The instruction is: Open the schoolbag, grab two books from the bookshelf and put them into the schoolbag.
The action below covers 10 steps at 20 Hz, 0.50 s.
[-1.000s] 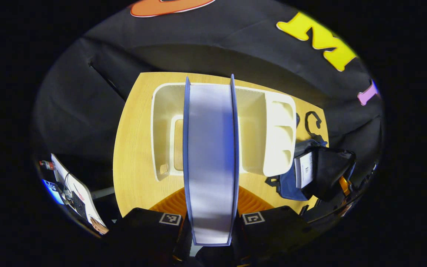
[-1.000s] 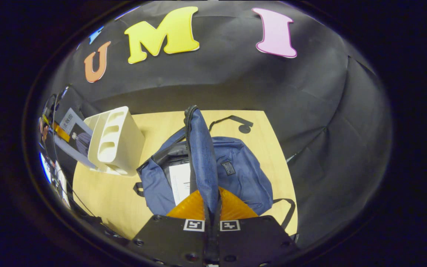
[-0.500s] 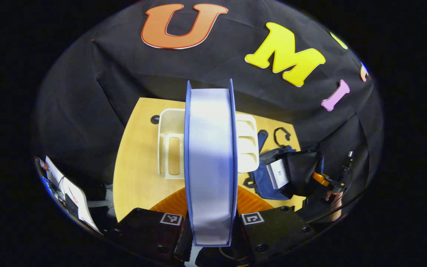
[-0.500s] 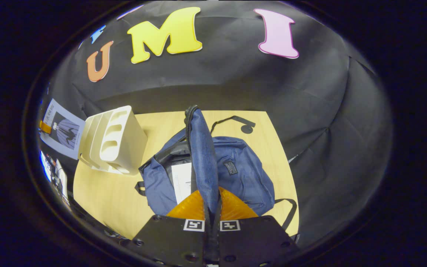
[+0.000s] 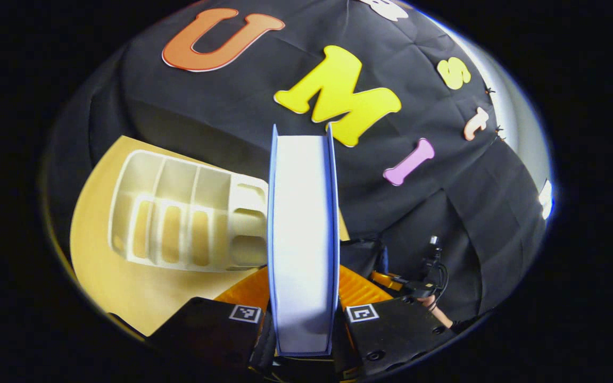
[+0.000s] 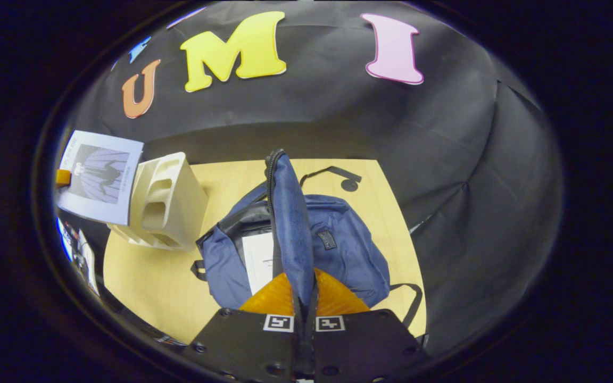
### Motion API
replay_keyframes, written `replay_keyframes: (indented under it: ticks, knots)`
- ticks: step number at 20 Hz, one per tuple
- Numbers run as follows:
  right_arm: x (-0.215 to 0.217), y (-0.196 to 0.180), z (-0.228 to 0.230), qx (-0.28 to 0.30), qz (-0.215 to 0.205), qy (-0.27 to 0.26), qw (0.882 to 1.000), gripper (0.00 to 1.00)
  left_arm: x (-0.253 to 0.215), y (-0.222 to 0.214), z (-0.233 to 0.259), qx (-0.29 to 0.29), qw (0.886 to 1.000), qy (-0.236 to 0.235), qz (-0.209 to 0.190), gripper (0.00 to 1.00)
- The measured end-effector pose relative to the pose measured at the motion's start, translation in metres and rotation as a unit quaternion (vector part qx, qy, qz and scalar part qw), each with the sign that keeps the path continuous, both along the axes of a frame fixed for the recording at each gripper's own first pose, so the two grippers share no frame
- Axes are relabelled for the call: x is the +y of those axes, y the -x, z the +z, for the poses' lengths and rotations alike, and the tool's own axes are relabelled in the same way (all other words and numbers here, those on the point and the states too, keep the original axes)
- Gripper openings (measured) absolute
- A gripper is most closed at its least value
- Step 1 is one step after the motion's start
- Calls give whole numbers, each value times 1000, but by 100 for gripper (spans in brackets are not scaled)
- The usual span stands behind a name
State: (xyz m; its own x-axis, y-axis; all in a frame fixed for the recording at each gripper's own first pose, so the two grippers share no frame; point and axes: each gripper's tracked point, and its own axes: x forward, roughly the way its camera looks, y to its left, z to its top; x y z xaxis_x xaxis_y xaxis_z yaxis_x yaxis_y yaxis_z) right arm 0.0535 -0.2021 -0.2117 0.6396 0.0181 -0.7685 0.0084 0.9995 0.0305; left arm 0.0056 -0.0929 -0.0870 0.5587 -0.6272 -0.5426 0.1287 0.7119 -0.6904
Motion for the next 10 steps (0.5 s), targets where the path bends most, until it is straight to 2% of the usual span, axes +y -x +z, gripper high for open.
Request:
replay_keyframes:
  ticks: [2,4,9,10]
  knots:
    - [-2,0,0,-1,0,8,1000,1,-31,11,-16,4,1000,29,-5,44]
    - [-2,0,0,-1,1,12,1000,4,-59,18,-37,18,999,48,-5,44]
    - [-5,1,-3,-4,10,30,999,4,-115,34,-87,62,996,68,-13,44]
    - [-6,-1,-1,-6,9,30,999,0,-123,37,-96,68,995,70,-15,44]
